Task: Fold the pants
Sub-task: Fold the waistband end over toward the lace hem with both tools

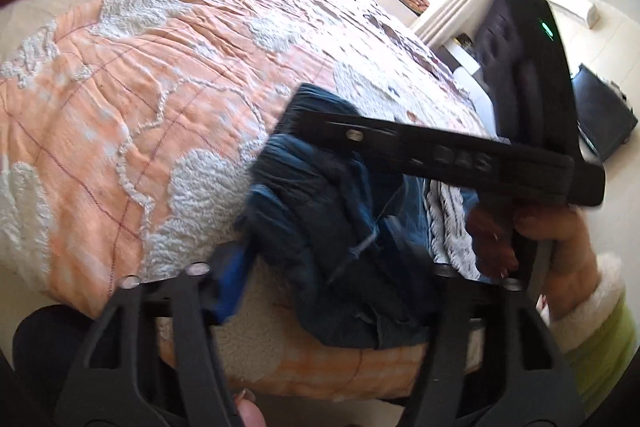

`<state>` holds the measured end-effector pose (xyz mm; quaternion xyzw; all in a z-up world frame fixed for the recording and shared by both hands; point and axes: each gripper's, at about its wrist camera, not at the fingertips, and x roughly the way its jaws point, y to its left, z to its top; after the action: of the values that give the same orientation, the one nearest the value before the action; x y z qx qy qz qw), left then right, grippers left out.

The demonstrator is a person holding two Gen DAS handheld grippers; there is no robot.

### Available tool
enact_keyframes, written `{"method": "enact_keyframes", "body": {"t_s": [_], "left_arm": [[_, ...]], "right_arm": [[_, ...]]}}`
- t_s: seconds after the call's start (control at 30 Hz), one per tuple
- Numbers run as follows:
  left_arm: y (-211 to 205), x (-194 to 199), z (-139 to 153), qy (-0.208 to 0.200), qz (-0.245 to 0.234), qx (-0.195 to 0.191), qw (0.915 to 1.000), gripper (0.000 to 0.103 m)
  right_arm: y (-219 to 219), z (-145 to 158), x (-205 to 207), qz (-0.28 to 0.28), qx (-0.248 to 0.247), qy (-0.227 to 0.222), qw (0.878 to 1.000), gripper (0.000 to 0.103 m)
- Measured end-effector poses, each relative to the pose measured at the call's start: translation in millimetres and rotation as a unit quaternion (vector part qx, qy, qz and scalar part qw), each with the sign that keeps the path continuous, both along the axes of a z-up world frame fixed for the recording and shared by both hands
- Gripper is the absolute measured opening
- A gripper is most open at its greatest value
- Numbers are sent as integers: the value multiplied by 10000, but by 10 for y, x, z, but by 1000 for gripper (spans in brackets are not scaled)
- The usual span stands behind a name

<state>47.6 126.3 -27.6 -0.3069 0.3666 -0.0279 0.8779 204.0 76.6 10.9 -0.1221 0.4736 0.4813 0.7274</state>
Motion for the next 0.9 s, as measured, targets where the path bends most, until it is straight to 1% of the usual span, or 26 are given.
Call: {"method": "enact_keyframes", "body": {"t_s": [0.03, 0.07, 0.1, 0.3, 0.47, 0.6, 0.77, 0.87, 0.9], "left_arm": [[21, 2, 15, -14, 35, -98, 9999, 44], [21, 8, 50, -32, 64, -102, 9999, 40], [-4, 5, 82, -58, 54, -69, 9999, 40], [-351, 65, 456, -473, -228, 256, 9983, 40], [-719, 154, 649, -684, -512, 495, 9951, 40], [-1101, 273, 729, -704, -770, 818, 9912, 40], [-1543, 329, 739, -715, -1029, 1193, 9849, 40], [-1722, 381, 680, -719, -1151, 1313, 9820, 40], [-1770, 381, 664, -730, -1196, 1351, 9809, 40]], "right_arm": [[-52, 36, 3, -44, 104, 19, 9999, 33], [-113, 79, 10, -94, 211, 27, 9997, 33], [-175, 124, 18, -128, 311, 25, 9994, 33], [-680, 400, 92, -394, 903, 4, 9951, 33], [-1243, 553, 141, -687, 1243, -76, 9898, 33], [-1681, 541, 173, -941, 1410, -71, 9855, 33], [-2176, 396, 184, -1337, 1652, 39, 9771, 33], [-2424, 270, 168, -1579, 1760, 190, 9714, 37], [-2526, 219, 160, -1681, 1855, 266, 9678, 41]]}}
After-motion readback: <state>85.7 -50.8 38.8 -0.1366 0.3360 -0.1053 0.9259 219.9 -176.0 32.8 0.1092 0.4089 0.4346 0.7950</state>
